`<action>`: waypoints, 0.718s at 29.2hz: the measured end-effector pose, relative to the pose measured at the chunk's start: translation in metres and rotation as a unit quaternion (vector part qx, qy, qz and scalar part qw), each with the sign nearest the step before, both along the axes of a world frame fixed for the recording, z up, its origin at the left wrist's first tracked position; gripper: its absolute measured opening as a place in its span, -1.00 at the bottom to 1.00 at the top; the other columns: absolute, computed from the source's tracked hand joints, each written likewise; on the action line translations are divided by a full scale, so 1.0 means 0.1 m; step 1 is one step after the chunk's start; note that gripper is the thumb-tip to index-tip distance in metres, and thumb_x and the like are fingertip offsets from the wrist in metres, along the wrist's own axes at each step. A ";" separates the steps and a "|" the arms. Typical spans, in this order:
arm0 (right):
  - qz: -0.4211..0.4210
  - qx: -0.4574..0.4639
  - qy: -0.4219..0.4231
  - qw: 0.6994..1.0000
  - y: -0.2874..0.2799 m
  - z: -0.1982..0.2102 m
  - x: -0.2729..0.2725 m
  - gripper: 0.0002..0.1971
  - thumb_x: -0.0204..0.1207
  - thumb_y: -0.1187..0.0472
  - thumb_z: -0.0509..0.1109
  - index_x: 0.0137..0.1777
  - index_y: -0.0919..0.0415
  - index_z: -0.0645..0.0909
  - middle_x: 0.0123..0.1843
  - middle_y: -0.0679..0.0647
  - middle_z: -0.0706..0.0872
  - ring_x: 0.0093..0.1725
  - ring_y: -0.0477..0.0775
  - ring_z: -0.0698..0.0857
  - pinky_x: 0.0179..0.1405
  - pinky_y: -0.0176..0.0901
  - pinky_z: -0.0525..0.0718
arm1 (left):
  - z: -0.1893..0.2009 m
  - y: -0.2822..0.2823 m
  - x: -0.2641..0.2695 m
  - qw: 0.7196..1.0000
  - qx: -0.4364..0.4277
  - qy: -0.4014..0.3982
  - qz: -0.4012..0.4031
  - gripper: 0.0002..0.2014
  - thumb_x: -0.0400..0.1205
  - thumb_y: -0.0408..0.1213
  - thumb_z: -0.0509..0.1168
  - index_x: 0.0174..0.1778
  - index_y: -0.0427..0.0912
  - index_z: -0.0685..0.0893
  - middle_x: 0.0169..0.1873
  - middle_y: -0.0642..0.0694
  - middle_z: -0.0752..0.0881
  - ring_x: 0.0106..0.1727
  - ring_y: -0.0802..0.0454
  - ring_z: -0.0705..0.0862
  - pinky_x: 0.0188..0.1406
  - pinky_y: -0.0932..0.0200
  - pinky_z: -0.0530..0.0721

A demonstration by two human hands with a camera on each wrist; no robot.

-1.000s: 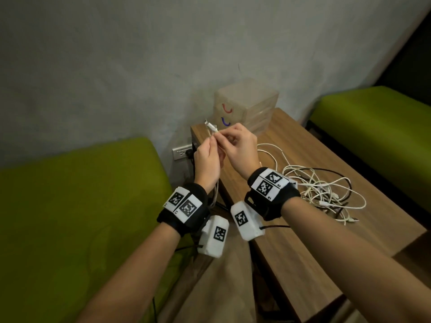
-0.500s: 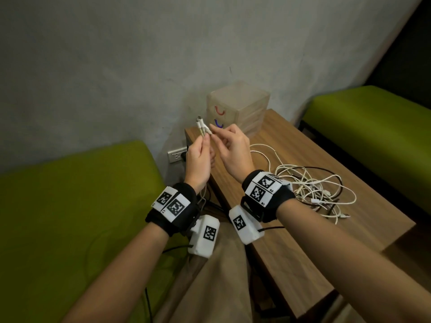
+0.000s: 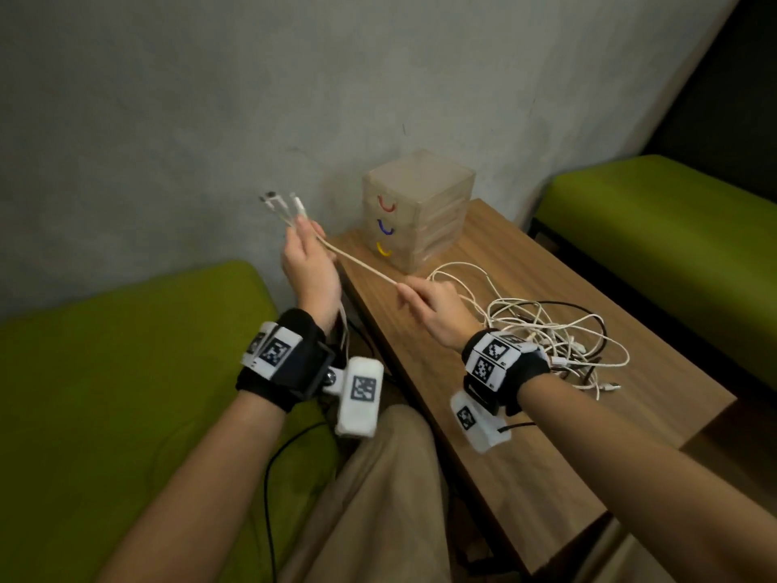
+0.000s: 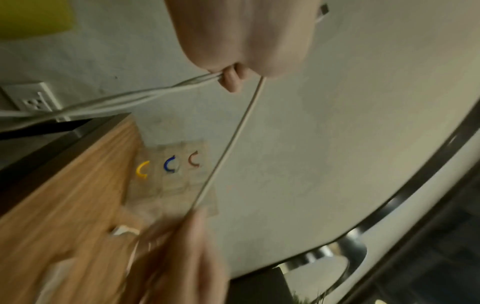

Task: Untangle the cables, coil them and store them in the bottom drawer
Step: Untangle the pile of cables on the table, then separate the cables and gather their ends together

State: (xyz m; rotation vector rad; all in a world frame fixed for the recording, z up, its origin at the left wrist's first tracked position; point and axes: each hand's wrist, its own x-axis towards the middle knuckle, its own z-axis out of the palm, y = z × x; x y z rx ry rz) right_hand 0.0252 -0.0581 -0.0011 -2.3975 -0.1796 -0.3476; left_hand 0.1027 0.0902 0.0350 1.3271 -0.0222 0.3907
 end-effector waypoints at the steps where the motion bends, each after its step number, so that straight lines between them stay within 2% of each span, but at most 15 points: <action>1: -0.008 -0.026 0.031 0.999 -0.10 -0.08 -0.05 -0.68 0.68 0.16 0.13 -0.25 0.24 0.57 -0.46 -0.06 0.53 -0.43 -0.16 0.52 -0.28 -0.26 0.36 | 0.08 0.05 0.06 0.999 -0.036 0.004 0.012 -0.64 0.74 -0.20 -0.03 -0.41 -0.02 0.38 -0.53 0.05 0.45 -0.62 0.31 0.43 -0.44 0.19 0.45; 3: -0.027 -0.063 0.071 0.995 -0.27 -0.20 -0.15 -0.64 0.69 0.16 0.09 -0.24 0.31 0.56 -0.38 0.06 0.57 -0.33 0.05 0.55 -0.23 -0.17 0.39 | 0.22 0.14 0.11 0.995 -0.097 0.000 0.018 -0.65 0.76 -0.23 -0.08 -0.38 -0.09 0.35 -0.52 0.01 0.50 -0.62 0.27 0.48 -0.48 0.25 0.50; 4: -0.040 -0.073 0.075 0.994 -0.33 -0.24 -0.18 -0.64 0.69 0.16 0.08 -0.24 0.33 0.55 -0.37 0.08 0.57 -0.31 0.10 0.54 -0.20 -0.11 0.41 | 0.26 0.17 0.12 0.993 -0.122 0.000 0.005 -0.65 0.76 -0.22 -0.10 -0.36 -0.10 0.33 -0.58 0.04 0.52 -0.63 0.23 0.49 -0.51 0.25 0.52; 6: -0.065 -0.079 0.064 0.993 -0.36 -0.25 -0.19 -0.65 0.69 0.17 0.08 -0.25 0.32 0.53 -0.39 0.05 0.54 -0.32 0.09 0.52 -0.22 -0.07 0.42 | 0.32 0.18 0.07 0.989 -0.145 0.019 -0.037 -0.65 0.76 -0.18 -0.13 -0.35 -0.11 0.30 -0.70 0.11 0.40 -0.70 0.21 0.36 -0.60 0.28 0.47; 7: -0.075 -0.072 0.053 0.993 -0.35 -0.22 -0.18 -0.66 0.69 0.18 0.09 -0.25 0.31 0.53 -0.40 0.02 0.52 -0.34 0.07 0.50 -0.24 -0.09 0.41 | 0.33 0.17 0.04 0.989 -0.133 0.030 -0.058 -0.65 0.76 -0.16 -0.12 -0.35 -0.11 0.31 -0.68 0.12 0.34 -0.71 0.23 0.29 -0.65 0.33 0.39; 8: -0.082 -0.068 0.039 0.994 -0.33 -0.19 -0.17 -0.67 0.69 0.18 0.10 -0.25 0.30 0.53 -0.41 0.01 0.52 -0.34 0.05 0.49 -0.25 -0.09 0.40 | 0.34 0.14 0.00 0.993 -0.089 0.028 -0.073 -0.65 0.76 -0.16 -0.09 -0.35 -0.11 0.34 -0.62 0.11 0.32 -0.69 0.27 0.26 -0.66 0.36 0.32; 10: -0.084 -0.074 0.014 0.994 -0.26 -0.11 -0.16 -0.69 0.68 0.19 0.12 -0.26 0.29 0.53 -0.39 0.02 0.53 -0.33 0.04 0.49 -0.25 -0.06 0.40 | 0.34 0.08 -0.14 0.989 0.099 -0.024 -0.103 -0.69 0.74 -0.14 -0.01 -0.28 -0.10 0.49 -0.51 0.11 0.38 -0.63 0.32 0.36 -0.57 0.39 0.34; 12: -0.066 -0.081 -0.002 0.995 -0.22 -0.03 -0.14 -0.71 0.67 0.19 0.14 -0.24 0.28 0.54 -0.36 0.03 0.57 -0.31 0.04 0.52 -0.21 -0.04 0.43 | 0.25 -0.04 -0.32 0.939 0.275 -0.088 -0.186 -0.75 0.69 -0.08 0.12 -0.05 -0.16 0.61 -0.48 0.12 0.43 -0.53 0.34 0.42 -0.51 0.45 0.36; 13: -0.054 -0.074 -0.011 0.996 -0.20 0.00 -0.14 -0.74 0.66 0.21 0.15 -0.21 0.27 0.55 -0.33 0.06 0.61 -0.29 0.06 0.54 -0.19 -0.04 0.45 | 0.18 -0.11 -0.38 0.907 0.338 -0.090 -0.234 -0.73 0.65 -0.04 0.17 0.04 -0.17 0.60 -0.47 0.10 0.42 -0.50 0.29 0.41 -0.52 0.44 0.35; 15: -0.031 -0.038 -0.035 0.998 -0.17 0.05 -0.16 -0.81 0.63 0.28 0.14 -0.09 0.31 0.56 -0.22 0.15 0.68 -0.22 0.08 0.60 -0.16 -0.11 0.48 | 0.02 -0.24 -0.43 0.847 0.437 -0.084 -0.291 -0.70 0.62 0.00 0.22 0.00 -0.19 0.59 -0.47 0.05 0.42 -0.43 0.11 0.42 -0.52 0.31 0.31; 16: -0.020 -0.021 -0.048 0.998 -0.16 0.08 -0.17 -0.82 0.61 0.31 0.13 -0.04 0.35 0.56 -0.16 0.18 0.69 -0.19 0.07 0.60 -0.16 -0.17 0.47 | -0.03 -0.29 -0.44 0.829 0.467 -0.082 -0.296 -0.72 0.62 -0.03 0.23 -0.11 -0.22 0.58 -0.47 0.02 0.44 -0.40 0.03 0.46 -0.49 0.22 0.28; 18: -0.003 -0.008 -0.055 0.998 -0.18 0.09 -0.19 -0.80 0.61 0.31 0.10 0.00 0.38 0.53 -0.16 0.15 0.65 -0.20 -0.02 0.55 -0.17 -0.28 0.44 | -0.08 -0.34 -0.42 0.820 0.476 -0.090 -0.305 -0.73 0.66 -0.12 0.20 -0.27 -0.22 0.52 -0.46 -0.06 0.51 -0.32 -0.08 0.52 -0.43 0.17 0.23; 19: -0.002 -0.012 -0.048 0.999 -0.21 0.08 -0.20 -0.80 0.63 0.27 0.09 -0.01 0.36 0.51 -0.18 0.10 0.63 -0.23 -0.05 0.52 -0.19 -0.29 0.43 | -0.09 -0.34 -0.41 0.824 0.465 -0.096 -0.310 -0.75 0.67 -0.14 0.19 -0.27 -0.19 0.54 -0.43 -0.12 0.56 -0.31 -0.10 0.55 -0.41 0.19 0.25; 21: -0.017 -0.049 -0.008 0.999 -0.33 0.00 -0.21 -0.78 0.68 0.17 0.06 -0.10 0.27 0.43 -0.29 0.07 0.57 -0.32 0.02 0.49 -0.25 -0.16 0.41 | -0.07 -0.32 -0.41 0.854 0.418 -0.100 -0.293 -0.80 0.66 -0.15 0.20 -0.11 -0.17 0.66 -0.38 -0.17 0.64 -0.33 -0.06 0.57 -0.43 0.26 0.33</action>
